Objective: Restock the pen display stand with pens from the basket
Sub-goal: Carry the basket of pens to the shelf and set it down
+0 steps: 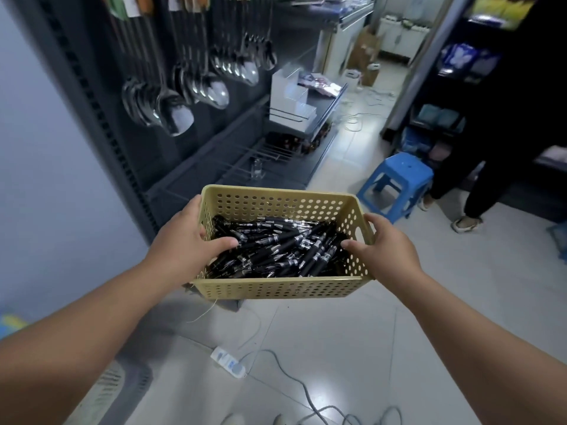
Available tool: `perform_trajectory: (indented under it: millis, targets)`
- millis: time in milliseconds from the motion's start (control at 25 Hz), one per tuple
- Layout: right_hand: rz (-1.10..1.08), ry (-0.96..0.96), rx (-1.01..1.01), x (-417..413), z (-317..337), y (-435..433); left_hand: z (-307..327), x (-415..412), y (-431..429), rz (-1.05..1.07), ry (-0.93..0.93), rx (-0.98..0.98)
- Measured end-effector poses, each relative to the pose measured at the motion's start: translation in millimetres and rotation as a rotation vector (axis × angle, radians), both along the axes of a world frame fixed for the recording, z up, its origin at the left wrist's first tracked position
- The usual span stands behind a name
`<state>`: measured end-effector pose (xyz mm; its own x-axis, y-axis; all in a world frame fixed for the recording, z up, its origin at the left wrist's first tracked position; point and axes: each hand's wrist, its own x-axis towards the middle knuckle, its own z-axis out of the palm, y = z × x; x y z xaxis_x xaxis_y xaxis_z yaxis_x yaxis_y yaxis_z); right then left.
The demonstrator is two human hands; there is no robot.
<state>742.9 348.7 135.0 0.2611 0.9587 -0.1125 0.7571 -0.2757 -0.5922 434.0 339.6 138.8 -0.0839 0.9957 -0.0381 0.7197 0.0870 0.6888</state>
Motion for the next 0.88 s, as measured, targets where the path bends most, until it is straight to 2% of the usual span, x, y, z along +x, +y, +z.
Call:
perform_trajectory:
  millis: [280, 520, 680, 880]
  targets:
    - [-0.137, -0.025, -0.001, 36.2, 12.7, 14.5, 19.5, 40.3, 52.0, -0.101, -0.002, -0.008]
    - [-0.136, -0.01, 0.018, 84.0, 11.5, 66.4, 23.1, 89.0, 104.7, -0.141, 0.009, -0.002]
    - [-0.097, 0.016, 0.037, 136.4, 6.9, 127.7, 21.7, 141.7, 159.4, -0.111, 0.009, 0.001]
    - [-0.102, 0.03, 0.016, 253.7, 8.0, 224.5, 19.3, 260.5, 252.7, -0.073, -0.02, -0.052]
